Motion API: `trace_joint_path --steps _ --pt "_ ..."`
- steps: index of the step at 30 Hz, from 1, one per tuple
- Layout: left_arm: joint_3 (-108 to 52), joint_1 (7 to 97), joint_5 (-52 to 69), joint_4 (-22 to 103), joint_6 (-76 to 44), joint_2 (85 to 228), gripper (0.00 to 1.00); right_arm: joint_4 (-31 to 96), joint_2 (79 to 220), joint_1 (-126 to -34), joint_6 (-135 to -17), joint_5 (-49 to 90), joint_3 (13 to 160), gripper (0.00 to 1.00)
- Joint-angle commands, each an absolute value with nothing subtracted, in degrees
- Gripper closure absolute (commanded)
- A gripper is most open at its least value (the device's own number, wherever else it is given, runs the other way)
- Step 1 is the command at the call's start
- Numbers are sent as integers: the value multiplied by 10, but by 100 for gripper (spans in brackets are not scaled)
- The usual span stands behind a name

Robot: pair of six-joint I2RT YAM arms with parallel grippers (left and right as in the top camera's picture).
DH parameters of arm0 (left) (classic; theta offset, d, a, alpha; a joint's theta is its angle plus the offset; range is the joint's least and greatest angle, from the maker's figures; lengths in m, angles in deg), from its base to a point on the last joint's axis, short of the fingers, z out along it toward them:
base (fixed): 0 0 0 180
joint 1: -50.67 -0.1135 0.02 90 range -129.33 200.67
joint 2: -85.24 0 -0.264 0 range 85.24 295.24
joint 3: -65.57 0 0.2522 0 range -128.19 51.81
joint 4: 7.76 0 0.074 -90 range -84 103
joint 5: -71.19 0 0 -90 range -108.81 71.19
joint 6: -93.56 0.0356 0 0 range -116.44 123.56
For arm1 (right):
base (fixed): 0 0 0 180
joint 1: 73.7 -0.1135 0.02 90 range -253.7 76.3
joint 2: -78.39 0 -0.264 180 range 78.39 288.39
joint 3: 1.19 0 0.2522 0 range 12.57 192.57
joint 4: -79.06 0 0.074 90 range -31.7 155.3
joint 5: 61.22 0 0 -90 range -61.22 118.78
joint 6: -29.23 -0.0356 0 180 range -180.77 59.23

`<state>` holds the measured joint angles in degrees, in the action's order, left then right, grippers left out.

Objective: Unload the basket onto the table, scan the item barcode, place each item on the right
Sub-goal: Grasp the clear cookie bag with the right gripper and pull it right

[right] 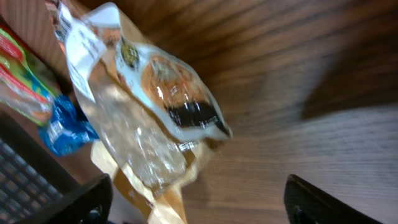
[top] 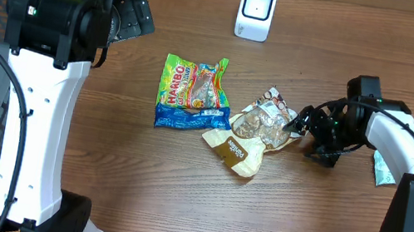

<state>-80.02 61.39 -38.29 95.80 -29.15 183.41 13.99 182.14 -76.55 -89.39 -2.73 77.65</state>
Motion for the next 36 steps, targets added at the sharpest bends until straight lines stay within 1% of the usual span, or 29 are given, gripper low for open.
trace_joint_path --steps 1,4,9,14,15,17,20,22,23,28,31,34,36 --pt "-810 612 -383 958 -299 1834 0 187 1820 -802 -972 -23 744 14" --pt "-810 612 -383 958 -299 1834 0 248 1820 -839 -1036 -12 707 16" --pt "-810 612 -383 958 -299 1834 0 341 1820 -883 -1101 2 655 21" --pt "-810 612 -383 958 -299 1834 0 386 1820 -898 -1110 19 645 24" --pt "-810 612 -383 958 -299 1834 0 390 1820 -898 -1109 22 645 26" --pt "-810 612 -383 958 -299 1834 0 391 1820 -885 -1087 23 646 29" --pt "-810 612 -383 958 -299 1834 0 386 1820 -852 -995 -8 655 34" --pt "-810 612 -383 958 -299 1834 0 359 1820 -824 -944 -13 666 38" --pt "-810 612 -383 958 -299 1834 0 353 1820 -812 -922 -14 669 38" --pt "-810 612 -383 958 -299 1834 0 344 1820 -745 -730 -85 685 39" --pt "-810 612 -383 958 -299 1834 0 344 1820 -726 -723 -86 688 39" --pt "-810 612 -383 958 -299 1834 0 332 1820 -723 -730 -135 688 40" --pt "-810 612 -383 958 -299 1834 0 299 1820 -727 -766 -175 688 59"
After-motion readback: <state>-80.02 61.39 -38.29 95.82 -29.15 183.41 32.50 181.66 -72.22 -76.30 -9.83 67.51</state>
